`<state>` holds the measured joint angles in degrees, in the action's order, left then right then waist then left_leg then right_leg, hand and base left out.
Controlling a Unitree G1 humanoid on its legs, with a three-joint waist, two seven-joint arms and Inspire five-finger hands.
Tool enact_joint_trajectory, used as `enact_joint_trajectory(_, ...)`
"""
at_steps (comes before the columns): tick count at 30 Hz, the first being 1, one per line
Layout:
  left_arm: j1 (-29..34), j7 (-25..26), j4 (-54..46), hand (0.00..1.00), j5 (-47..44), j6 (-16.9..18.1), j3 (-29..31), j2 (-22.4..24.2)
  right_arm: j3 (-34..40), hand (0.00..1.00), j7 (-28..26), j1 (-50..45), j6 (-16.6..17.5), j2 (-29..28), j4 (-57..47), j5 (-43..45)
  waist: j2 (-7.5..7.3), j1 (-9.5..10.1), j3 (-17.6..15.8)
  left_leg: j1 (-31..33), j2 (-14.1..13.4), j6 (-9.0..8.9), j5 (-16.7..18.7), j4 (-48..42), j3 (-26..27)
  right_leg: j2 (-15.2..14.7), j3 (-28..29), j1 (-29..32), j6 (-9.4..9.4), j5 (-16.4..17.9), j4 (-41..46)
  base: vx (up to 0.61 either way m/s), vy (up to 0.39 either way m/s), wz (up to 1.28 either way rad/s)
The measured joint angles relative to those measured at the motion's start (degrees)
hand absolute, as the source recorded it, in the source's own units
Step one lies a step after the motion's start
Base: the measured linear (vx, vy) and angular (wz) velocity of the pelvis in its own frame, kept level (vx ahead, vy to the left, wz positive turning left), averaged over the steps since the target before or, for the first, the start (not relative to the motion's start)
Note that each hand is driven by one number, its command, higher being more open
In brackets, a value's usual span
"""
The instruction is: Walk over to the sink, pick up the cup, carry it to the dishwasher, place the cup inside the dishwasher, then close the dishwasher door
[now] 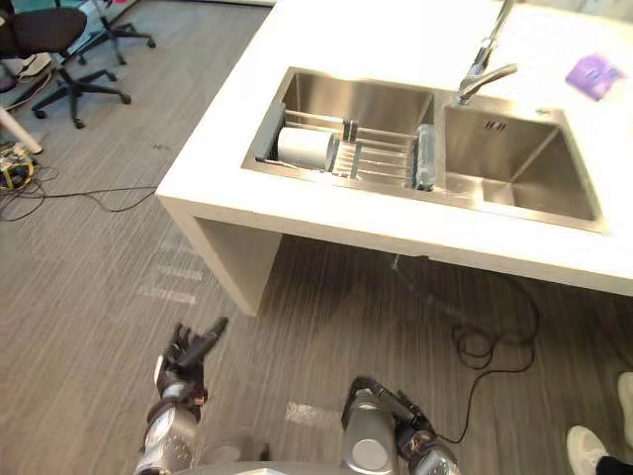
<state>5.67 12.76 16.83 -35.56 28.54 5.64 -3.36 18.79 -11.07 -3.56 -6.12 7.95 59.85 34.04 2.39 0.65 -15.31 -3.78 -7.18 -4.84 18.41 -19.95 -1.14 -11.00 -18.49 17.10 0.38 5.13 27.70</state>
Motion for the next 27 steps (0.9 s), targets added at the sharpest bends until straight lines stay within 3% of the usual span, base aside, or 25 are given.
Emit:
enact_joint_trajectory(3, -0.98, 6.81, -17.52, 1.0, 7.84, 5.04, 3.24, -0.42, 4.13, 1.0, -0.61, -3.28, -0.84, -0.61, -1.7, -0.41, 0.52, 0.12, 0.32, -1.36, -0.34, -0.09, -0.07, 0.38, -0.28, -0.73, -0.74, -0.25, -0.21, 3.43, 3.85, 0.18, -0.115, 0.16)
enact_joint_trajectory(5, -2.62, 8.43, -24.33, 1.0, 9.6, 7.41, 3.84, -1.14, 7.24, 1.0, -1.2, -5.1, -0.87, -0.73, -1.89, -0.39, 1.36, 0.13, 0.88, -1.38, -0.08, -0.4, -0.25, 0.58, -0.51, -1.09, -1.06, -0.27, 0.02, 4.17, 4.59, 0.11, -0.039, 0.17)
enact_joint_trajectory(7, -3.67, 7.85, -28.69, 1.0, 9.67, 9.3, 4.25, -1.47, 9.94, 1.0, -2.28, -6.27, -0.85, -0.8, -1.77, -0.4, 2.32, 0.14, 1.52, -1.45, 0.12, -0.47, -0.3, 1.03, -0.56, -1.35, -1.16, -0.29, 0.15, 4.26, 4.59, 0.07, 0.021, 0.1)
enact_joint_trajectory(9, -3.97, 3.0, -30.53, 1.0, 6.95, 9.75, 3.8, -2.03, 13.08, 1.0, -3.51, -6.65, -0.72, -1.38, -0.66, -0.59, 2.83, 0.02, 2.31, -1.87, 0.39, -0.58, -0.39, 1.85, -0.56, -1.66, -1.12, -0.38, 0.16, 4.26, 4.48, 0.02, 0.057, 0.06)
enact_joint_trajectory(12, -4.5, -4.34, -30.45, 1.0, 0.72, 7.92, 0.64, -2.83, 16.06, 1.0, -5.28, -6.52, -0.56, -2.52, 0.75, -1.72, 2.5, 0.0, 2.81, -1.93, 0.54, -0.82, -0.56, 3.02, -0.57, -1.62, -0.94, -0.37, 0.56, 3.99, 3.6, -0.05, 0.049, 0.06)
enact_joint_trajectory(16, -4.59, -9.68, -29.99, 1.0, -0.96, 3.99, -6.51, -5.54, 17.97, 1.0, -6.5, -6.4, -0.56, -2.7, 3.06, -2.16, 2.36, -0.5, 3.97, -1.92, 0.42, -0.86, -1.28, 4.38, -0.09, -0.81, -0.52, -0.33, 0.78, 2.72, 1.29, -0.07, 0.021, -0.07)
enact_joint_trajectory(19, -7.71, -14.81, -28.09, 1.0, -0.98, 0.38, -11.81, -7.73, 18.06, 1.0, -7.82, -6.11, -0.57, -2.74, 4.2, -2.02, 2.39, -2.23, 4.86, -2.37, 0.35, -0.8, -2.24, 6.02, 0.9, 0.11, 0.29, -0.3, 0.56, 0.95, -0.9, -0.04, 0.019, -0.16)
enact_joint_trajectory(20, -8.13, -15.16, -27.75, 1.0, -0.98, 0.09, -12.07, -7.81, 18.06, 1.0, -7.88, -6.09, -0.57, -2.75, 4.24, -2.02, 2.39, -2.31, 4.86, -2.42, 0.35, -0.78, -2.26, 6.03, 1.09, 0.2, 0.45, -0.29, 0.54, 0.79, -1.01, -0.03, 0.015, -0.13)
enact_joint_trajectory(21, -12.3, -16.34, -23.64, 1.0, -0.82, -3.4, -13.73, -11.07, 17.8, 1.0, -11.19, -6.1, -0.7, -3.86, 5.02, 0.6, -0.8, -3.51, 7.34, -2.73, 2.36, 0.23, -1.67, 7.43, 3.43, 0.49, 3.42, -0.09, 1.28, -4.8, -5.84, 0.0, 0.0, 0.0)
enact_joint_trajectory(27, -12.29, -16.74, -22.76, 1.0, -1.53, -3.57, -14.0, -11.03, 16.77, 1.0, -10.84, -6.14, -0.6, -3.83, 4.94, 0.58, -0.8, -3.56, 7.34, -2.8, 2.37, 0.23, -1.68, 7.42, 3.53, 0.48, 3.52, -0.11, 1.33, -4.87, -5.86, 0.0, 0.0, 0.0)
